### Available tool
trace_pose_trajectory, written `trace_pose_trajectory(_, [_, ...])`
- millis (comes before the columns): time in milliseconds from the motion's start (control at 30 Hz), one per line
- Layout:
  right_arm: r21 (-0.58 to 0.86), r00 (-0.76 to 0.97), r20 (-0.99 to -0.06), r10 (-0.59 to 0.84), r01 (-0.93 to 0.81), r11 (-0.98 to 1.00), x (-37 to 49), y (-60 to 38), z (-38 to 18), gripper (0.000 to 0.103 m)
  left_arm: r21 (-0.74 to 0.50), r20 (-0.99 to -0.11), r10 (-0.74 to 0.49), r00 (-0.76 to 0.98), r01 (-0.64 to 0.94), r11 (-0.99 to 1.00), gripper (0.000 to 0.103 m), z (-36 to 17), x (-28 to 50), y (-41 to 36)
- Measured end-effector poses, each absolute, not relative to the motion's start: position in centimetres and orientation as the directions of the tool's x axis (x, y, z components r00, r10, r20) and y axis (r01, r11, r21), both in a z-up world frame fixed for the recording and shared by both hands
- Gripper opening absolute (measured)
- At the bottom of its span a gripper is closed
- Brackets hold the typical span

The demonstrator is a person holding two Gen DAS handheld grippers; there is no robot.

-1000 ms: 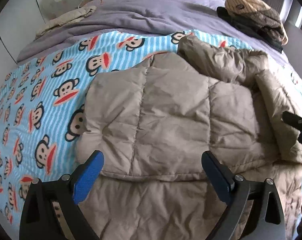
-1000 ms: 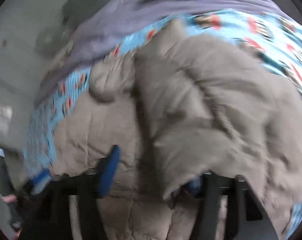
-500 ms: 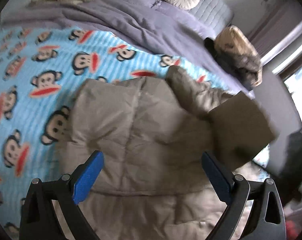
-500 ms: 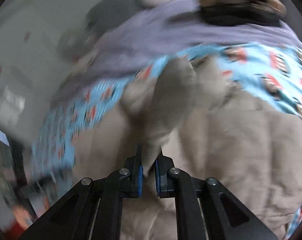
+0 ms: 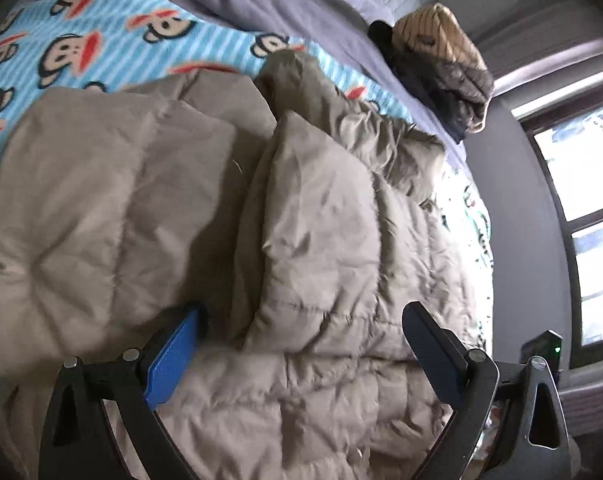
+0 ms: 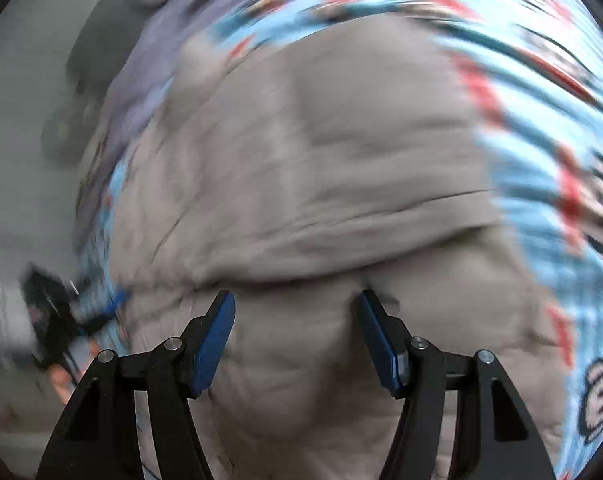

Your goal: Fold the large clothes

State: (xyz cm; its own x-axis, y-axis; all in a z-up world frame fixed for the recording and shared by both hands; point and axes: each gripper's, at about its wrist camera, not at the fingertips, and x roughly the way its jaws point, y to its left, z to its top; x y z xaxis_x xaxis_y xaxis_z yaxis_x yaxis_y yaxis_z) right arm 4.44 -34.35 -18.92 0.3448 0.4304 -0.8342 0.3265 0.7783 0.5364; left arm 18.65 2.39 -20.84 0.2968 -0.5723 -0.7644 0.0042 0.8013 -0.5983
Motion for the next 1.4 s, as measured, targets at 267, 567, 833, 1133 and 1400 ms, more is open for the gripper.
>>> trace_pose_trajectory(267, [0.481,0.448,-0.840,0.305,0.356,0.801,7.2,-38.2,-18.0,0.007,-0.540,-0.783,-0.537,0.313,0.083,0.837,0.013,-19.7,17.9,0.5])
trace_pose_trajectory(567, [0.323,0.395,-0.892,0.220,0.216,0.921,9.2,-37.1,-20.1,0.007,-0.457,-0.844,-0.437,0.310,0.009,0.889,0.014,-20.5,15.2,3.6])
trace_pose_trajectory(833, [0.386,0.403,-0.868,0.292,0.175,0.906,4.8,-37.3,-15.5,0.030,-0.321,-0.872,-0.308,0.380,0.030,0.947,0.014,-15.5,14.7,7.1])
trace_pose_trajectory(1133, [0.603,0.539,-0.764,0.355,0.400,0.690,8.2,-46.1,-16.7,0.077,-0.270,-0.878,-0.299,0.374,0.130,0.954,0.014,-17.6,19.7,-0.3])
trace_pose_trajectory(1400, [0.748,0.512,-0.661,0.548,0.389,0.539,14.0,-45.4,-21.8,0.018,-0.258,-0.903,-0.266,0.337,0.070,0.964,0.014,-21.9,19.2,0.9])
